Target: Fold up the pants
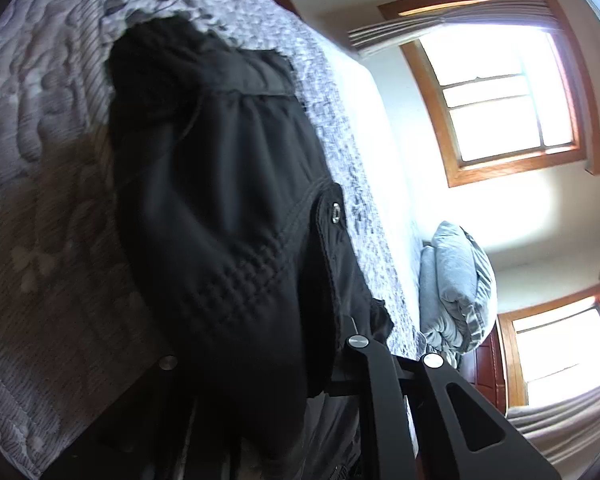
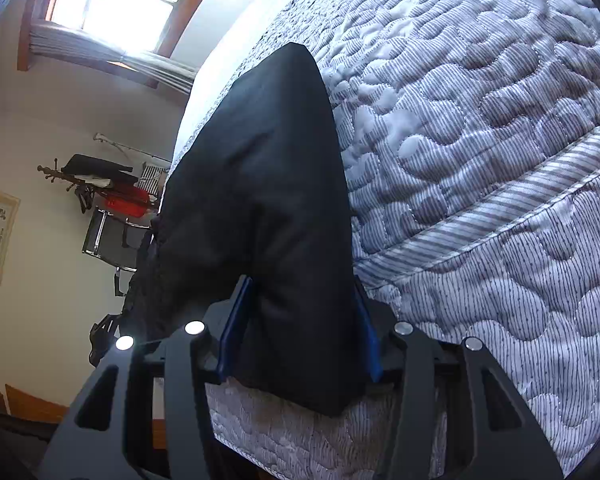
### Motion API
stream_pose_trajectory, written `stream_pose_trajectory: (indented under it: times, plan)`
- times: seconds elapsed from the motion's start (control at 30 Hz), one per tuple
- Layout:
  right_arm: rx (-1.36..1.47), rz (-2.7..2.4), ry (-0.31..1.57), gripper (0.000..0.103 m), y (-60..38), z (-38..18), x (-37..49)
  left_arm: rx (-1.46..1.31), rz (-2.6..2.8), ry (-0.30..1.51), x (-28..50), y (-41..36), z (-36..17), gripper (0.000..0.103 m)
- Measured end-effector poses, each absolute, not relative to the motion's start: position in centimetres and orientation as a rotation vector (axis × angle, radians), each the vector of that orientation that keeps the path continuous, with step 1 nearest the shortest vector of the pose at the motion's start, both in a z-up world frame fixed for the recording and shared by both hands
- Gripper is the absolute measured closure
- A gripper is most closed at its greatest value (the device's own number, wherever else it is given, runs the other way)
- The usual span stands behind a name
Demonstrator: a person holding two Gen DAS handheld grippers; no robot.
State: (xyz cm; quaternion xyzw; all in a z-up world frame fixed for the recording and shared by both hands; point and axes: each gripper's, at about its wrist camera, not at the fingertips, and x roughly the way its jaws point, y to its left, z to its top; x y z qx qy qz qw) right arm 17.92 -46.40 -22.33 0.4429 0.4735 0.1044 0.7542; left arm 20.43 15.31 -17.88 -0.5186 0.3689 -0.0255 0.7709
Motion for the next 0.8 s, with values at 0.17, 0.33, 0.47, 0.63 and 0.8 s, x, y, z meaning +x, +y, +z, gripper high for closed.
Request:
stream_pose_trajectory:
  times: [0.17,0.33,0.47,0.63,0.8]
  plan:
    - [0.963,0.224,1.033,0.054,-46.6,-22.6,17.4,-1.032,-0.141,0.731,20.8,14.1,-15.6,0.090]
    - [0.967,0.225,1.030,0.054,-46.4,-22.6,17.3,-0.932,-0.215,0.682,21.4,12.5,-12.9,0.090]
    - [0.969,0.225,1.027,0.054,-46.5,-22.7,17.1,-0.861,-0.279,0.640,21.8,10.3,-10.8,0.088]
    - [0.969,0.227,1.028,0.054,-46.6,-22.6,17.0,-0.740,-0.365,0.634,22.7,6.5,-8.3,0.081]
    - [0.973,0.230,1.021,0.054,-46.5,-22.5,16.8,-0.578,-0.416,0.664,23.2,1.6,-6.8,0.076]
